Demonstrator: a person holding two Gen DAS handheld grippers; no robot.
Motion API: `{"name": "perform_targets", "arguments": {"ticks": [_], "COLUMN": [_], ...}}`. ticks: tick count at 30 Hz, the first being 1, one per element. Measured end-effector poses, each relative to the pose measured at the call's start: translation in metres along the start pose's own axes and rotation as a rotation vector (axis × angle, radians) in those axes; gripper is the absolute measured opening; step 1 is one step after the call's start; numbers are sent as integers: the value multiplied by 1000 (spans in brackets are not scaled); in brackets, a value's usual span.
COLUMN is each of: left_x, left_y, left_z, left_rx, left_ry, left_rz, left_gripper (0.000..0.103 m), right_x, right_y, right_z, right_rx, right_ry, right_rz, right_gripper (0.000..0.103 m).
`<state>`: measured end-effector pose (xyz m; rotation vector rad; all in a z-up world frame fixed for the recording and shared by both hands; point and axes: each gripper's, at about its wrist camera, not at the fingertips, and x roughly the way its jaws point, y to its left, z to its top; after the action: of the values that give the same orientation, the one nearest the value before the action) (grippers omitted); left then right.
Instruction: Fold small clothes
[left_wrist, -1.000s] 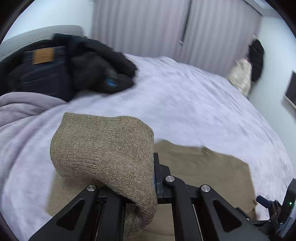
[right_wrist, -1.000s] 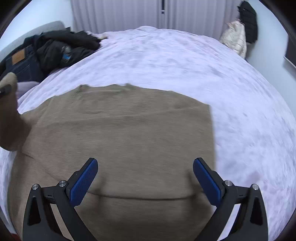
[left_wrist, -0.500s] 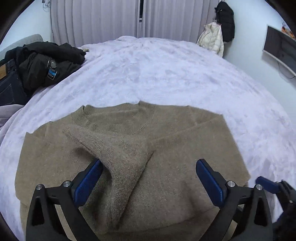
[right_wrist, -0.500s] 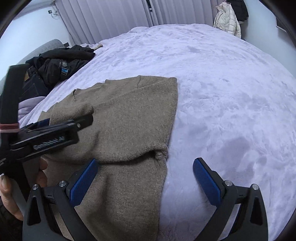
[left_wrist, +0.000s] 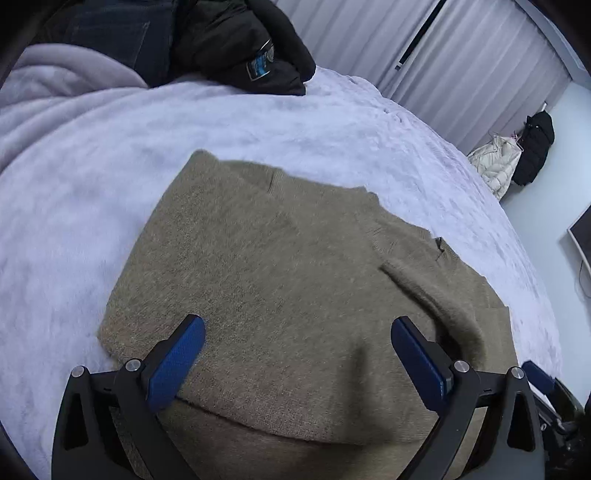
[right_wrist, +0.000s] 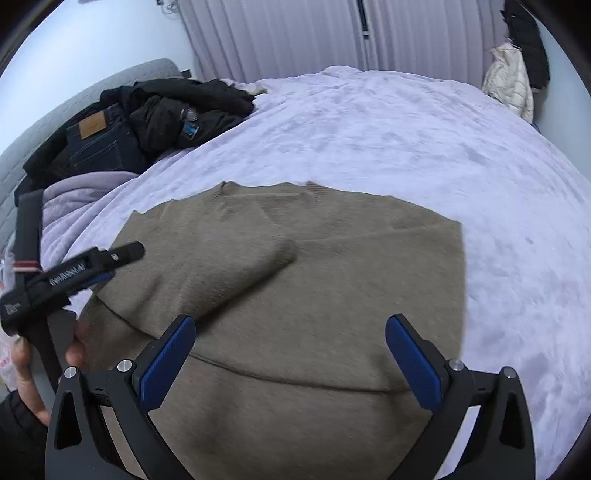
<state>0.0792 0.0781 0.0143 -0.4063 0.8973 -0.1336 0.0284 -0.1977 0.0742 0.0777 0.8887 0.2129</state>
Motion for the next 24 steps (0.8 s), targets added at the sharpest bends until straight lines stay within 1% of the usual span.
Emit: {"name": "perform_targets", "arguments": {"ticks": [2, 3, 4, 5, 6, 7, 8, 9, 10, 12, 13, 14, 15, 16, 17, 19, 22, 24], "left_x": [0, 1, 4, 6, 10, 11, 8, 6, 5, 4, 5, 6, 6, 7, 7, 7, 7, 7], "left_y": [0, -3, -5, -4, 2, 5, 6, 6, 6, 8, 7, 6, 4, 3, 2, 3, 2, 1], "left_z": [-10, -14, -15, -15, -14, -14, -14, -15, -15, -16, -16, -16, -16, -16, -16, -16, -16, -16], "left_rx": [37, 61, 74, 74, 55, 46, 45, 46, 45, 40, 43, 46, 52, 56, 60, 59, 64, 69], "left_ry": [-40, -53, -51, -51, -35, -27, -40, -49, -51, -58, -60, -62, -63, -63, -62, -62, -60, -59], "left_rz": [-11, -4, 12, 46, 68, 51, 30, 19, 14, 4, 5, 11, 19, 25, 29, 28, 33, 37], "left_gripper": [102, 102, 102, 100, 100, 101, 102, 102, 102, 102, 102, 102, 102, 102, 102, 102, 102, 102], "right_x": [18, 29, 40, 54, 66, 76, 84, 89, 92, 81, 72, 61, 51, 41, 33, 23, 21, 21], "right_y": [30, 46, 57, 66, 70, 71, 67, 60, 50, 24, 12, 1, -8, -19, -29, -43, -54, -63], "right_z": [13, 18, 23, 28, 30, 33, 35, 35, 34, 27, 22, 15, 8, 0, -8, -19, -22, -20], "right_rx": [-69, -115, -152, -180, -190, -187, -169, -145, -116, -25, 8, 32, 62, 112, 163, 220, 262, 327], "right_ry": [24, 34, 46, 68, 90, 112, 132, 151, 178, 166, 154, 132, 110, 91, 82, 53, 33, 15], "right_rz": [-15, -41, -70, -107, -140, -128, -76, -60, -85, -35, -44, -70, -69, -55, -47, -2, 64, 111], "right_gripper": [102, 102, 102, 102, 102, 98, 80, 64, 46, 40, 37, 37, 37, 43, 58, 74, 74, 74]}}
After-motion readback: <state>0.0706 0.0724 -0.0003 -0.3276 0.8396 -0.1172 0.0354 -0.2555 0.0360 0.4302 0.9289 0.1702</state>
